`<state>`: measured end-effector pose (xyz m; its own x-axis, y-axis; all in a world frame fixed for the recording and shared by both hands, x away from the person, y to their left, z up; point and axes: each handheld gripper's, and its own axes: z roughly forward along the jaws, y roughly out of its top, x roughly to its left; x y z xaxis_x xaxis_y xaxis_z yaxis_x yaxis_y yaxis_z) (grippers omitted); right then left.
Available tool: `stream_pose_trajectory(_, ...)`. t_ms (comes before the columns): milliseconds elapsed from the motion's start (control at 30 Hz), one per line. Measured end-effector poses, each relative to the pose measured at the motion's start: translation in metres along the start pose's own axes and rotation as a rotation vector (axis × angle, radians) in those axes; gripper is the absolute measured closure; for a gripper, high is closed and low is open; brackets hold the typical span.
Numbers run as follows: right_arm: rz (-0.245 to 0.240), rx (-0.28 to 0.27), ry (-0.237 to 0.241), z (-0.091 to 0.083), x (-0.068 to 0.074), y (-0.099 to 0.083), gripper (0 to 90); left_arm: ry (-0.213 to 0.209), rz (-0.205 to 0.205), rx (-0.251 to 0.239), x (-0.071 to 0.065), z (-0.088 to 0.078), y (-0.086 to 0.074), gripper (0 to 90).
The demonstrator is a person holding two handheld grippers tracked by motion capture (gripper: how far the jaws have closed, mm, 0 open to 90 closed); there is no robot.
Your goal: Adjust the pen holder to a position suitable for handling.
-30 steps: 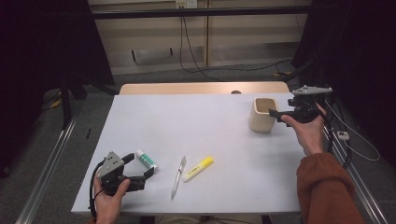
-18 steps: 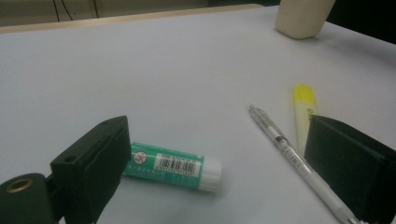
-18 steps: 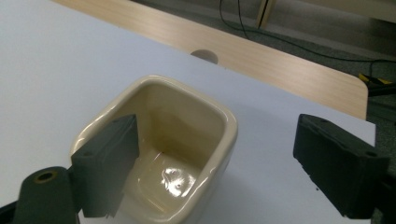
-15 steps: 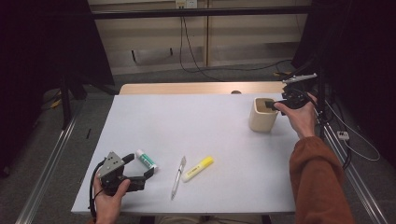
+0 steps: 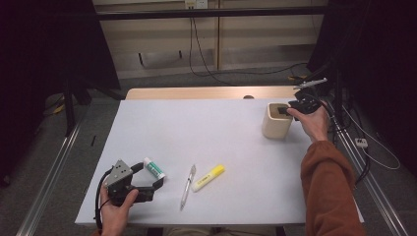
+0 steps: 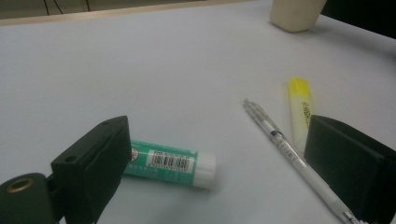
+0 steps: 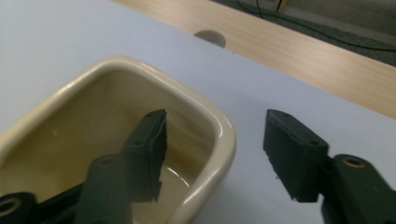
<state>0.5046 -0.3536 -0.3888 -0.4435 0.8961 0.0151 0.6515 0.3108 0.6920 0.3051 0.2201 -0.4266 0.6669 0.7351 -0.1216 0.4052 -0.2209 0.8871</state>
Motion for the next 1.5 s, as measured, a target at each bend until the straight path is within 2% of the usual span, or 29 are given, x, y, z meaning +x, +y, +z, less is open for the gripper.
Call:
stream_pose_trajectory(100, -0.018, 0.012, -0.002, 0.0, 0.0, 0.002, 44.7, -0.002, 0.003, 0.002, 0.0, 0.001, 0.0, 7.5)
stream_pose_trajectory(167, -0.036, 0.001, 0.004, 0.0, 0.0, 0.006, 51.5, -0.005, 0.004, 0.004, -0.001, 0.001, 0.0, 7.5)
stream_pose_trajectory(300, -0.044, 0.016, 0.026, 0.001, -0.001, 0.006, 56.4, 0.004, 0.007, 0.004, 0.0, 0.0, 0.0, 7.5)
stream_pose_trajectory(367, -0.056, 0.029, 0.041, 0.003, -0.002, 0.004, 62.3, 0.001, -0.001, 0.006, 0.0, 0.001, -0.001, 7.5)
stream_pose_trajectory(500, -0.056, 0.023, 0.065, 0.003, -0.002, 0.004, 68.5, 0.001, 0.006, 0.005, -0.001, 0.001, 0.0, 7.6)
stream_pose_trajectory(1000, -0.062, 0.029, 0.054, -0.002, -0.001, 0.006, 71.0, 0.005, 0.004, 0.012, 0.0, 0.001, -0.001, 7.5)
stream_pose_trajectory(1500, -0.053, 0.029, 0.02, -0.007, -0.003, 0.004, 72.6, 0.004, 0.0, 0.011, 0.001, 0.001, -0.001, 7.5)
